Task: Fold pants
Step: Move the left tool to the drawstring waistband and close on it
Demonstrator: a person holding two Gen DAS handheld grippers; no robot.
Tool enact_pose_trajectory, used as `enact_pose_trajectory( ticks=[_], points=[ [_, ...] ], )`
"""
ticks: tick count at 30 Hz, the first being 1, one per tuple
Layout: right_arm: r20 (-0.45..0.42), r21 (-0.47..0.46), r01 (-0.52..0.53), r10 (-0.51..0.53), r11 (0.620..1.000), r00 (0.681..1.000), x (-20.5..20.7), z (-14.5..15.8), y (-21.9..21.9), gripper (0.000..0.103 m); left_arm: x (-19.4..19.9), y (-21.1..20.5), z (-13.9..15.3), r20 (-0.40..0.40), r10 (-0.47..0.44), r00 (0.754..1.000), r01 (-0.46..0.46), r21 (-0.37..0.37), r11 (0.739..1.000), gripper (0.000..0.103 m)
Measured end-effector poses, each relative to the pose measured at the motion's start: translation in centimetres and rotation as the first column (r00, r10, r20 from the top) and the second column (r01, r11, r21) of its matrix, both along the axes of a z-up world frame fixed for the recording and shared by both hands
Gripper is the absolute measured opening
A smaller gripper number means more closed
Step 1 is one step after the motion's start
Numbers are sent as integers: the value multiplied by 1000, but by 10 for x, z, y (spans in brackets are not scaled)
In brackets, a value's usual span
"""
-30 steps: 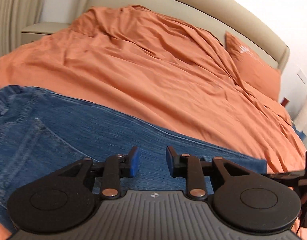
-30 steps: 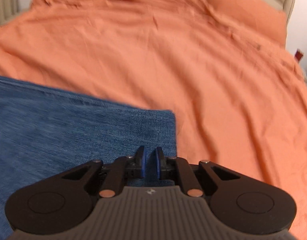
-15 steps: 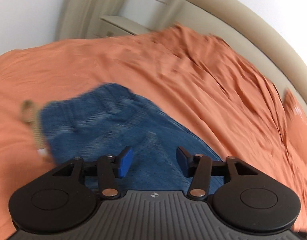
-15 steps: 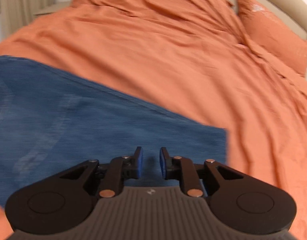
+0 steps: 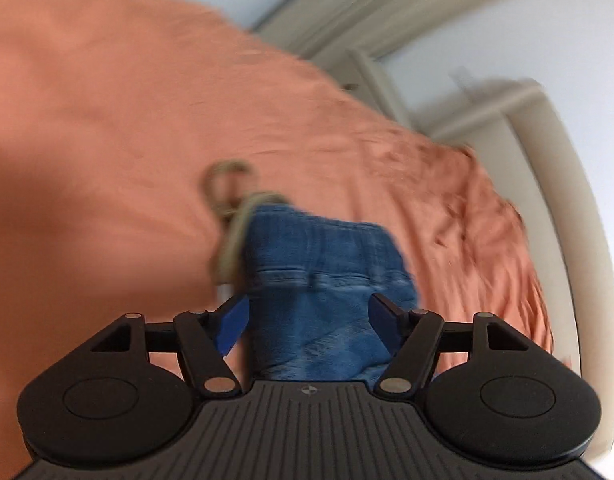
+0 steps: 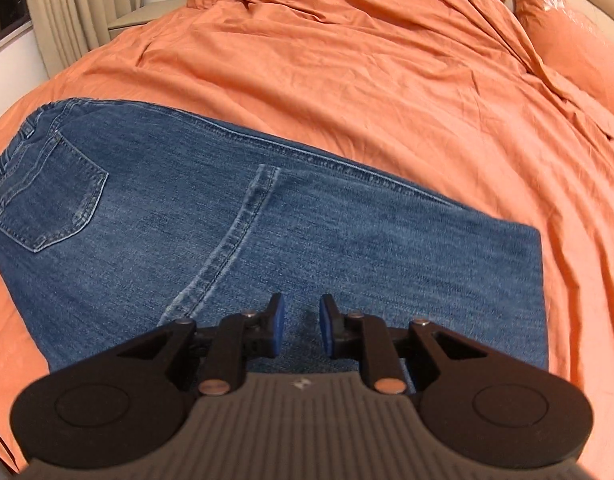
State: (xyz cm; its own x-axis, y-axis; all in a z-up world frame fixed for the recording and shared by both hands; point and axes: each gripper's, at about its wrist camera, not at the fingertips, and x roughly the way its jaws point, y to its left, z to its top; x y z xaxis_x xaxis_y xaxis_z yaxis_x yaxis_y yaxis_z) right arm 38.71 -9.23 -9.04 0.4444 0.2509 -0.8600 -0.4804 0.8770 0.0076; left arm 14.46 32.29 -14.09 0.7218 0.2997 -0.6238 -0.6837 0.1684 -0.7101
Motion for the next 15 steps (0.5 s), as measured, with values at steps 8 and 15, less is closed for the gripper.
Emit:
enact_pose_trajectory(
  ticks=[8,15],
  points=[
    [-16,32,-50,50,998,999,3,-10,13,14,5,19,-33,14,45,999,-43,-101,994,78],
    [-14,25,-85,86,996,996,0,-20,25,14,29,18,-47,-10,-25,1000,24,-100,995,43]
  ],
)
